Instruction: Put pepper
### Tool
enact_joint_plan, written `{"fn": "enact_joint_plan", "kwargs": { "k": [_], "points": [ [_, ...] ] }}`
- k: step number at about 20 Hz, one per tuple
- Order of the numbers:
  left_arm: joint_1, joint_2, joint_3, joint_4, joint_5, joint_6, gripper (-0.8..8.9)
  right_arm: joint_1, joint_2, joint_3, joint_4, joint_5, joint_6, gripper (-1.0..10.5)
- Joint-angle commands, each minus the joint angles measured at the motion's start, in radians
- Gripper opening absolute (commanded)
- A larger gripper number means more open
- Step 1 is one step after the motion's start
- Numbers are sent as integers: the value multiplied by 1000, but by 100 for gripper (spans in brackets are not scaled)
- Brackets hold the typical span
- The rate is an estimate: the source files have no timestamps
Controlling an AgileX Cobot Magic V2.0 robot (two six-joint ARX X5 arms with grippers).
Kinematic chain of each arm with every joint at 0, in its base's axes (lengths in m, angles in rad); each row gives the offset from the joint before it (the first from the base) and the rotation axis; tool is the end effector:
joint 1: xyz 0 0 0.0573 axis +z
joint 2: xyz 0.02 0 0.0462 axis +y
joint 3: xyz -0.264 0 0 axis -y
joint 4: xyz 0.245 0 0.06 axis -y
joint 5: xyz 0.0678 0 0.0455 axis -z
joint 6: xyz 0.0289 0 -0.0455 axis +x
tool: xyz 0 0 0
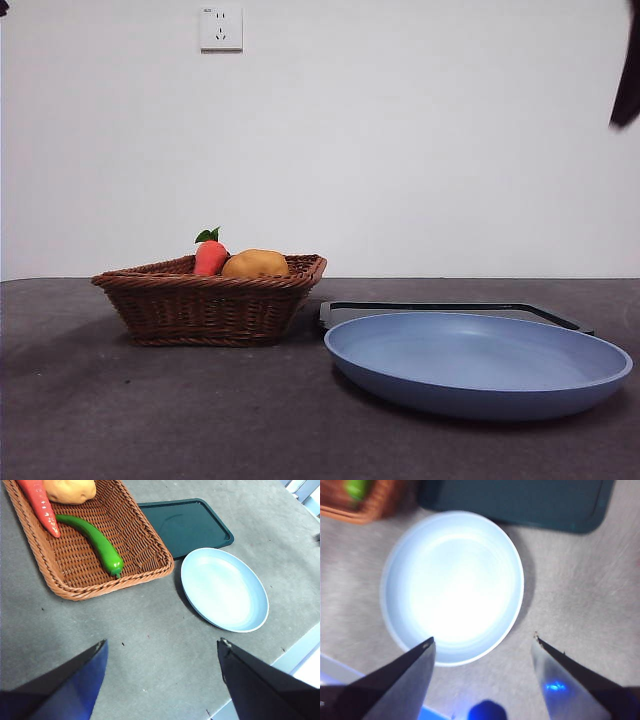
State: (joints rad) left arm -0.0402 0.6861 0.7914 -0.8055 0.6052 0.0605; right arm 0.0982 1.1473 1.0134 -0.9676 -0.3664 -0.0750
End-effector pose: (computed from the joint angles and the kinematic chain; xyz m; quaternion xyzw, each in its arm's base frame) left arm 0.1223 -0.0214 0.2972 -0.0686 0.3202 -0.3077 0.8933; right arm 0.2032 0.0304 0.2864 0.0388 0.5109 0.2155 0.8313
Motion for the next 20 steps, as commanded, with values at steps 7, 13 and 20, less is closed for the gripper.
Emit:
{"fn": "enact_joint_plan", "kwargs": {
  "k": [7, 13, 20],
  "points": [
    [1, 3, 16, 26, 2, 13, 382, 36, 371, 16, 172, 7, 7, 321],
    [1, 3, 16, 26, 2, 11, 382, 56, 492, 16, 221, 35, 2, 308],
    [1, 3, 16, 26, 2, 11, 382, 56, 530, 16, 239, 32, -3, 224]
  ]
}}
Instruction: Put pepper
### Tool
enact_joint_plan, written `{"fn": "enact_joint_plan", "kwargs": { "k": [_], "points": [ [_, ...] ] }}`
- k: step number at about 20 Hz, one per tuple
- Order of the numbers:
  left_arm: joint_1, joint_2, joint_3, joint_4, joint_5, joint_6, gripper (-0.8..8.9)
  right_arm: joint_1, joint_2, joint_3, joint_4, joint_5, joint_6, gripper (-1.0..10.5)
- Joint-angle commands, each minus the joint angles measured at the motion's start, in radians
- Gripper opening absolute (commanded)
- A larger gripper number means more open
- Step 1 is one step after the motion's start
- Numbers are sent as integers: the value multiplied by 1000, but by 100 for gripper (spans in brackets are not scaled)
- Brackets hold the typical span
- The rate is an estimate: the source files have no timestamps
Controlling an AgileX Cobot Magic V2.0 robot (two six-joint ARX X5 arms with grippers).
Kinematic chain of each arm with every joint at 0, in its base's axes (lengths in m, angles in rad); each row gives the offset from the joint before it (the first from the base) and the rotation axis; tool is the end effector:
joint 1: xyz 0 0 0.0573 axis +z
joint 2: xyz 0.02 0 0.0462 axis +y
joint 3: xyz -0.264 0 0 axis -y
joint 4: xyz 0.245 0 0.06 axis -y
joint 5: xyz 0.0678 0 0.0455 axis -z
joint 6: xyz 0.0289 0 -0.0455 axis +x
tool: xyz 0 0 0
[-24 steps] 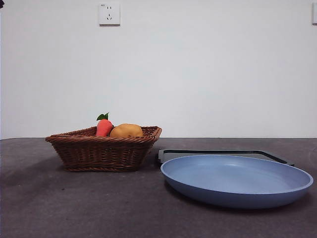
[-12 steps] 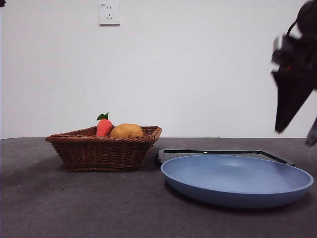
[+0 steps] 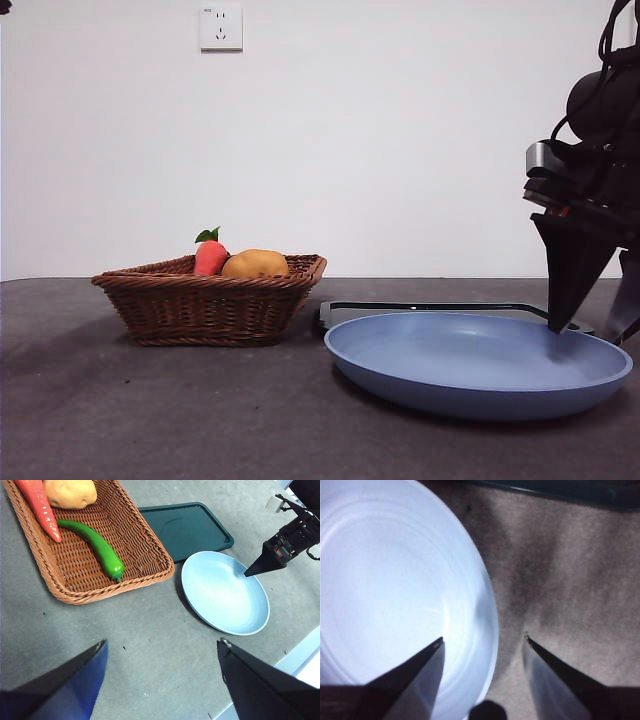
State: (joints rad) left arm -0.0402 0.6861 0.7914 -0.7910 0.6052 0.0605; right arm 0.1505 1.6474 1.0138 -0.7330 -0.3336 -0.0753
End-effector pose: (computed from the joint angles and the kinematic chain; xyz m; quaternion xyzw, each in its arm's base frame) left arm 0.1232 -0.0214 0.2982 -0.0667 0.3137 -0.3083 0.8956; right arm 0.2877 0.0532 0.1769 0.0293 0.6213 0.2094 0.7545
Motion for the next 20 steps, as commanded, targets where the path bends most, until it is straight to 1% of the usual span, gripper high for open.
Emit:
{"fn": "enact_joint_plan", "kwargs": {
  "k": [1, 7, 12, 16, 18, 20],
  "points": [
    [1, 3, 16, 12, 2, 11, 382, 4, 35, 16, 4, -1, -3, 215],
    [1, 3, 16, 12, 2, 11, 382, 4, 73, 16, 3, -5, -2, 183],
    [1, 3, 16, 12, 0, 11, 382, 3, 73, 16, 6, -5, -2, 0],
    [0, 3, 16, 12, -3, 9, 375, 1, 72, 16, 1, -7, 9, 5],
    [-1, 14, 16, 23, -3, -16, 375, 1, 52, 16, -11, -8, 16, 5],
    [-21, 48, 29, 23, -27, -35, 375, 1, -5, 16, -21, -8, 31, 5]
  ]
}}
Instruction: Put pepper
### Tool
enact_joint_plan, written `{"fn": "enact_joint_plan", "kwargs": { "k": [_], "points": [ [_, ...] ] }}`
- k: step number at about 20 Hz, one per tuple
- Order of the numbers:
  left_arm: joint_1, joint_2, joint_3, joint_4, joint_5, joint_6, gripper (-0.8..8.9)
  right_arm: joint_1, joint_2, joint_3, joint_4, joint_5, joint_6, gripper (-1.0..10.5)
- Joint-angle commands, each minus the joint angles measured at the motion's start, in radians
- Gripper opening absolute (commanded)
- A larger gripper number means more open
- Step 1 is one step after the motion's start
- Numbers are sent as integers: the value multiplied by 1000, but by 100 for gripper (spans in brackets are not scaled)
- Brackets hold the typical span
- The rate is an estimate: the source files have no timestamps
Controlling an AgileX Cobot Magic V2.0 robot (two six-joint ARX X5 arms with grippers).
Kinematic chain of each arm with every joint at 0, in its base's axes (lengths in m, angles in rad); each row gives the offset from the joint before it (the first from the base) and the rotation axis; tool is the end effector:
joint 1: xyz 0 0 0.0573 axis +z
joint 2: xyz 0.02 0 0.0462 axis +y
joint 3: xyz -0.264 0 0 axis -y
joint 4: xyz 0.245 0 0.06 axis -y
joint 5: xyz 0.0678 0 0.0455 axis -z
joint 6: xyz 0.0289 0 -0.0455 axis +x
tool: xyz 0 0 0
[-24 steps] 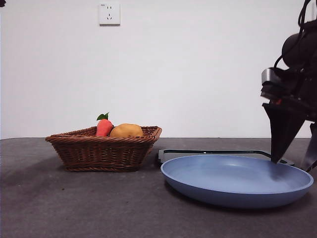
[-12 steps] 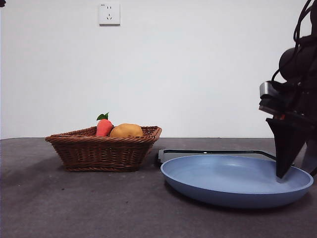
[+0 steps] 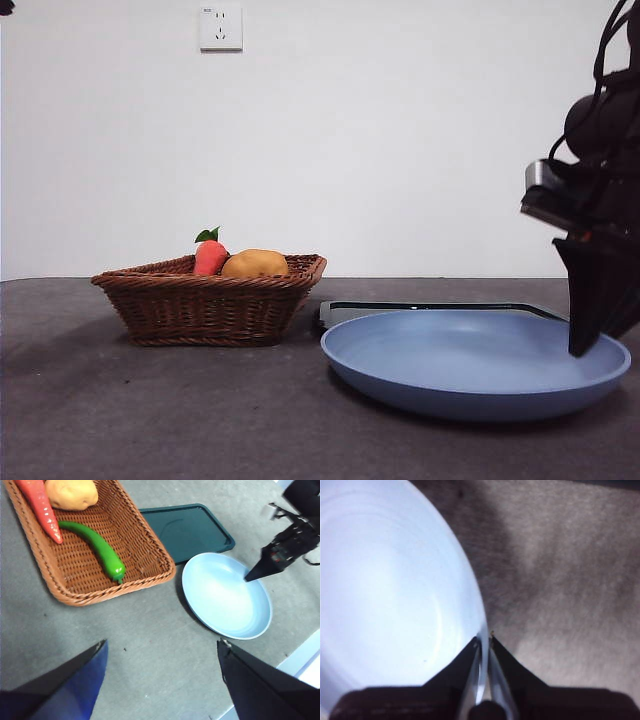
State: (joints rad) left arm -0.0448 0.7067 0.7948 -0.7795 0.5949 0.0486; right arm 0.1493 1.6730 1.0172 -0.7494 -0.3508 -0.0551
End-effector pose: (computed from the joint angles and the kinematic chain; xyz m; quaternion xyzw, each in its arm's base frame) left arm 0.1278 -0.0219 0.2978 -0.0703 0.3188 -0.3037 0.8951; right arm 0.2886 0.0535 0.1706 0.0446 0.6375 0.2065 0.7409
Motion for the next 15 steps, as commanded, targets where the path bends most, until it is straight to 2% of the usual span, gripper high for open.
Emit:
{"fn": "enact_joint_plan", "kwargs": {
  "k": [1, 7, 11, 15],
  "points": [
    [-36, 52, 40, 13, -34, -23, 375, 2, -73, 13, -16, 9, 14, 5],
    [-210, 294, 177, 107, -262, -85, 375, -6, -391, 13, -96, 12, 60, 5],
    [-323, 551, 312, 160, -418, -104, 375, -26, -553, 13, -128, 11, 92, 5],
    [-389, 818, 473, 180, -544, -106, 375, -32, -651, 13, -142, 12, 113, 5]
  ]
}}
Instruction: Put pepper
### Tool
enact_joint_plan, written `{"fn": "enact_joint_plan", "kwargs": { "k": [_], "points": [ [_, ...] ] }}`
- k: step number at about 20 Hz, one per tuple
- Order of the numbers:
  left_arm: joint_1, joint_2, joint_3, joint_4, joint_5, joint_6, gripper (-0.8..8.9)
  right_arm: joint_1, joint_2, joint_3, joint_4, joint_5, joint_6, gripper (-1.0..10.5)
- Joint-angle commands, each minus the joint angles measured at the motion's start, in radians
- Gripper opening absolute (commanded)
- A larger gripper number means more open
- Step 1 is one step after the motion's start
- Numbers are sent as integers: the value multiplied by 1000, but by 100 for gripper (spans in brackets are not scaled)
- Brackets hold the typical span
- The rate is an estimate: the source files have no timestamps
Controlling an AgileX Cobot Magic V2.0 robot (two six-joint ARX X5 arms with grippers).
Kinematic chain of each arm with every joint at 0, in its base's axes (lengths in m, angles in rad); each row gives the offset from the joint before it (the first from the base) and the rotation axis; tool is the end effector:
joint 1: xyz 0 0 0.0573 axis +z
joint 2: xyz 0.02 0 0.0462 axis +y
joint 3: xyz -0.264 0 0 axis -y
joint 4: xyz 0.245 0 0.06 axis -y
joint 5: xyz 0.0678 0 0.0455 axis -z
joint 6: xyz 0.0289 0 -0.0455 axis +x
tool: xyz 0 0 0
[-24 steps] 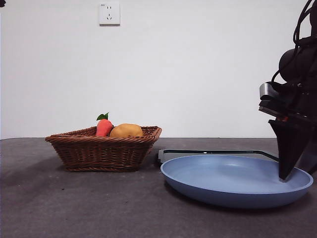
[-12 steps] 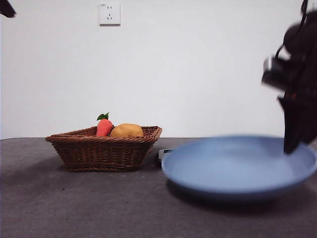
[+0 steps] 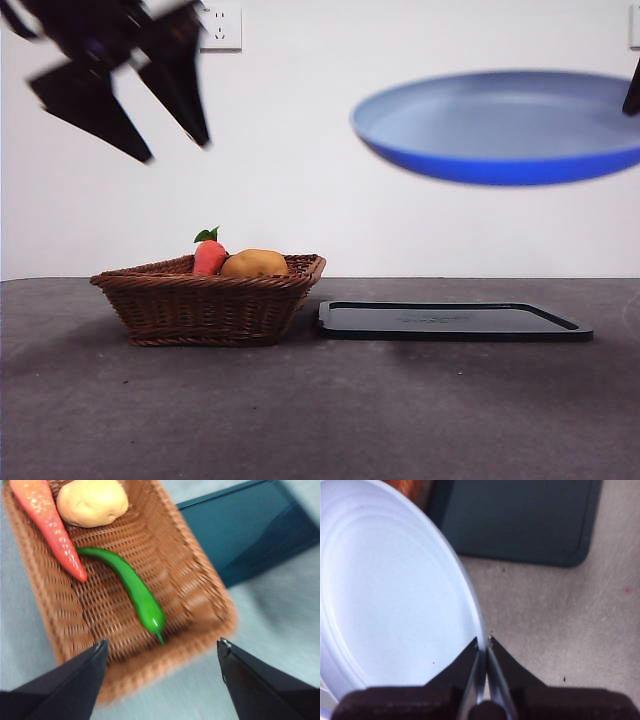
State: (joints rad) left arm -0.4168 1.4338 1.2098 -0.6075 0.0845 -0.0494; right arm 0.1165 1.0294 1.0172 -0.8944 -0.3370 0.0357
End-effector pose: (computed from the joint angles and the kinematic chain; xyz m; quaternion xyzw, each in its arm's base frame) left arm 0.2745 -0.1242 0.2977 0.0449 0.4038 -0.2170 0.8876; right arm 0.1859 0.0314 0.3119 0.0638 0.4388 0.1943 0.8750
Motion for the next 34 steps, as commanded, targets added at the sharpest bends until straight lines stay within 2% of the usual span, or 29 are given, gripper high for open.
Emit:
{"fn": "enact_joint_plan", "kwargs": {
  "k": [1, 8, 20, 23, 26, 30, 34],
  "points": [
    [-26, 152, 98, 8, -52, -8, 375, 1, -19, 13, -5, -2, 28, 5],
    [-34, 443, 273, 10, -85, -14, 375, 1, -44, 13, -24, -2, 27, 5],
    [-36, 597, 286, 59, -89, -56, 370, 2, -44, 13, -22, -2, 26, 5],
    [-37, 607, 286, 58, -84, -56, 285, 2, -44, 13, -19, -2, 22, 5],
    [-36, 607, 286, 44, -85, -58, 278, 1, -44, 13, -18, -1, 16, 5],
    [-37, 607, 286, 28, -78, -61, 153, 1, -44, 13, -7, -1, 16, 5],
    [-35, 596, 287, 15, -79, -62, 136, 1, -44, 13, -4, -1, 16, 5]
  ]
}}
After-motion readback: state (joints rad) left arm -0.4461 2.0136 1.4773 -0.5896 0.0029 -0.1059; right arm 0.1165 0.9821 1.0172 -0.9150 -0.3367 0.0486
